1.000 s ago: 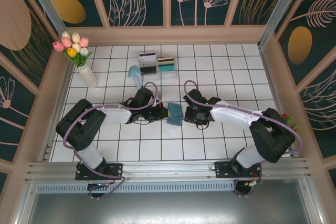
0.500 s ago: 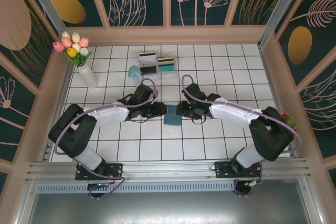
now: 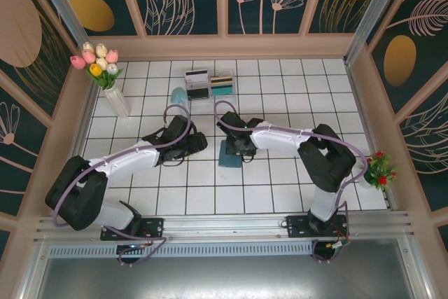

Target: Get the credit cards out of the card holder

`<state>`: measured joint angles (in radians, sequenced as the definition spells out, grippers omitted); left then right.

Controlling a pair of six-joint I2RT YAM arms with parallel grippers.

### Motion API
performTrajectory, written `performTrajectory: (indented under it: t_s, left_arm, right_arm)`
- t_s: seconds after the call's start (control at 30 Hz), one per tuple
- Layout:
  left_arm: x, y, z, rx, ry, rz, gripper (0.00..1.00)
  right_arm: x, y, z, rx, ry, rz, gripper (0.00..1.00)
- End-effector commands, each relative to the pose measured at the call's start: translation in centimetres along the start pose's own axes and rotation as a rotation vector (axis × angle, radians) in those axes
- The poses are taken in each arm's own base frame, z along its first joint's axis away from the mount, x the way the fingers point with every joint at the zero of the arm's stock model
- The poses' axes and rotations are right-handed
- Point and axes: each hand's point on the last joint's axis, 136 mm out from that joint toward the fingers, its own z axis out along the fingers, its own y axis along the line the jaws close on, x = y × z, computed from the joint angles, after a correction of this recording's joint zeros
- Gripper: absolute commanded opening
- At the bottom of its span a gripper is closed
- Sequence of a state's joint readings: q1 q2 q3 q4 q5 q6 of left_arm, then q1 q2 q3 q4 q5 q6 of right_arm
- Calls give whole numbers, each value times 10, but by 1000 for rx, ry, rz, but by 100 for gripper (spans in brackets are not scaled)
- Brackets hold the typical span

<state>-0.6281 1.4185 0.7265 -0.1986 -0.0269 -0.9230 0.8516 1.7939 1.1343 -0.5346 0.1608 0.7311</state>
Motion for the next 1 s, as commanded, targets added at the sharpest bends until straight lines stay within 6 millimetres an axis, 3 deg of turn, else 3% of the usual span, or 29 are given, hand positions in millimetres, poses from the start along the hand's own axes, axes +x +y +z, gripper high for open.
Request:
performTrajectory:
  t_s: [0.0, 0.13, 0.4, 0.53, 0.6, 0.67, 0.73, 0.83, 0.97]
  left_arm:
    - [0, 17, -3, -67, -17, -17, 75]
    - [-1, 13, 0, -51, -16, -5, 80]
    - [-6, 7, -2, -38, -27, 13, 99]
    - [-7, 5, -4, -33, -33, 19, 99]
    - [-8, 4, -4, -30, -35, 24, 99]
    - [-8, 3, -4, -30, -31, 40, 98]
    - [-8, 3, -3, -34, -26, 58, 99]
    - [-8, 1, -2, -34, -17, 81, 99]
    - [-10, -13, -6, 37, -24, 93, 98]
  right_arm:
    - [-4, -15, -19, 48, -41, 33, 49]
    - [-2, -20, -26, 45, -43, 47, 45]
    - [12, -26, -13, 15, 10, 72, 30]
    - [13, -29, -10, 16, 15, 78, 25]
    - [13, -29, -10, 9, 14, 82, 19]
    - [11, -26, -12, -17, 12, 78, 5]
    - [9, -23, -17, -44, 0, 80, 0]
    - [1, -21, -30, -80, -29, 83, 0]
    - [-16, -8, -65, -174, -99, 43, 0]
